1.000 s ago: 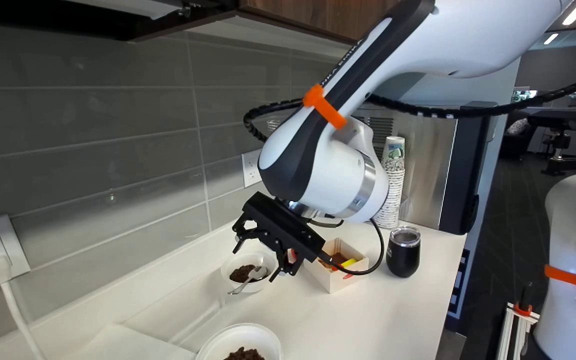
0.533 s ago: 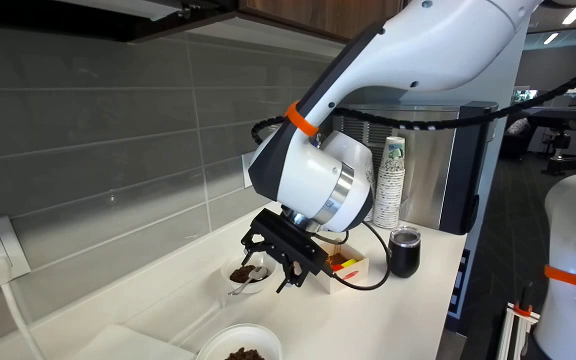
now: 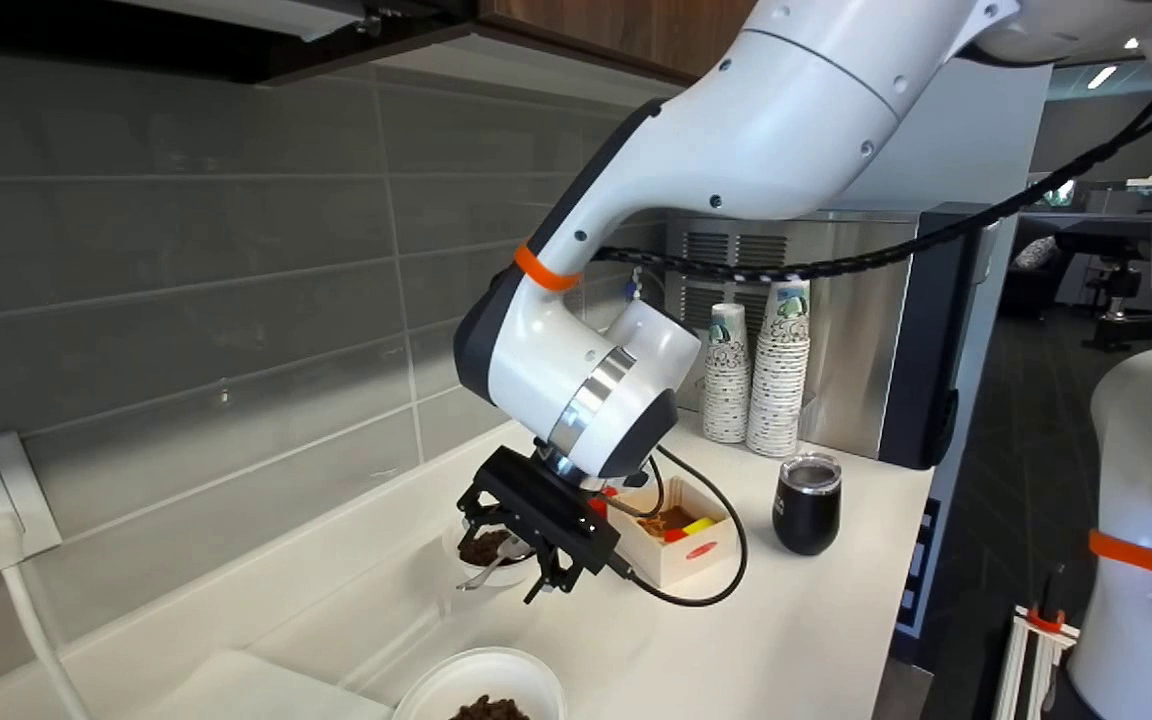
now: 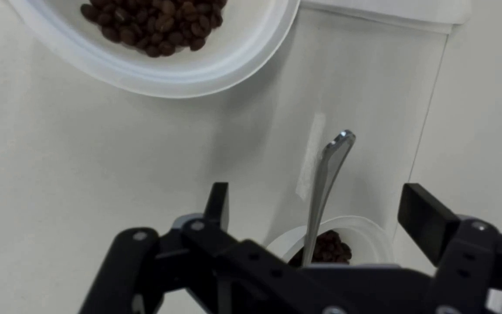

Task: Stir the objects in the bowl using the silver spoon

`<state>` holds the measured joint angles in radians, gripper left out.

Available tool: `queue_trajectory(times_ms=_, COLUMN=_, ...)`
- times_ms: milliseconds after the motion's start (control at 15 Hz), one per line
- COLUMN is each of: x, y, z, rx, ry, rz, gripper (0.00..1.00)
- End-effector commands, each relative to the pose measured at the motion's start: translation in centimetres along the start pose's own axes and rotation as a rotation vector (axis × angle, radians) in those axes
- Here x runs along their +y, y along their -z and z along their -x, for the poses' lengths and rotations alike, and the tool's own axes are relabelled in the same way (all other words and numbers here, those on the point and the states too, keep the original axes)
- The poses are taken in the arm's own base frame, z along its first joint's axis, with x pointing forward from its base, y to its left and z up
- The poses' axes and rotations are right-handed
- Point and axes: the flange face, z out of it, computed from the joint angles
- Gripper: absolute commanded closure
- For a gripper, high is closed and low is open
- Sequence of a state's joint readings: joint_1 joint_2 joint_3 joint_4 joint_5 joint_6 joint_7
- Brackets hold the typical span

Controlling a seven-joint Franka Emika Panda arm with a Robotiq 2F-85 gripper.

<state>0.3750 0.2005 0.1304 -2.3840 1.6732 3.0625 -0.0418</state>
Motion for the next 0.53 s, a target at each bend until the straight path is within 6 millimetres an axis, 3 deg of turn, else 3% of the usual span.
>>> queue_trajectory(times_ms=0, x=-0.5, y=-2.8, z=-0.8, rx=-0.014, ry=0.002, rz=-0.015, gripper=0.00)
queue_trajectory(times_ms=67, x=-0.5, y=-3.3, z=-0.9, rx=-0.014, ry=0.004, rz=-0.015, gripper=0.00)
queue_trajectory(times_ms=133, x=-0.5, y=-3.6, z=-0.9, rx=-0.010, ry=0.006, rz=-0.017, gripper=0.25)
queue_trajectory(times_ms=267, x=-0.6, y=-4.0, z=-1.1, rx=-0.004, ry=0.011, rz=-0.023, gripper=0.32)
queue_trajectory(times_ms=467, x=-0.8, y=-3.8, z=-1.2, rx=0.006, ry=0.015, rz=-0.044, gripper=0.58)
